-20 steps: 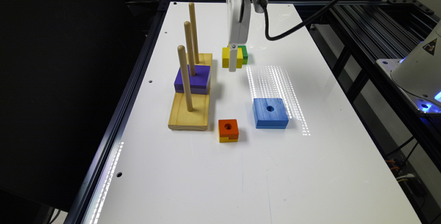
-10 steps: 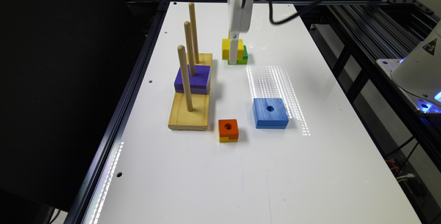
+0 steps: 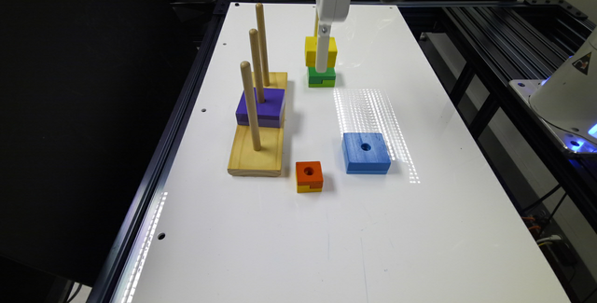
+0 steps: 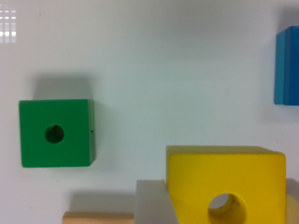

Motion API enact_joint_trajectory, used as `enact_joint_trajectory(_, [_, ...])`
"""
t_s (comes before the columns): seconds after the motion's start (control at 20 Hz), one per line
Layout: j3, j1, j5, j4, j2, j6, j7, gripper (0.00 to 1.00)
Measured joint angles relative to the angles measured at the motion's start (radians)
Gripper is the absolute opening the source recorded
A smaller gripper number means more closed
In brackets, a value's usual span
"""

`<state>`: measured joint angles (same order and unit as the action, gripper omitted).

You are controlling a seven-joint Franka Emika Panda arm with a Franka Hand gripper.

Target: Pick up yellow block.

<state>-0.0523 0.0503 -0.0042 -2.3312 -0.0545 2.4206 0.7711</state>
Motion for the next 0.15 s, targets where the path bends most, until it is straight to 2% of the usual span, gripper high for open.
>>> enact_joint_trajectory(0.15, [-0.001,0.000,0.0012,-0.003,0.048,-0.045,0.000,0.00])
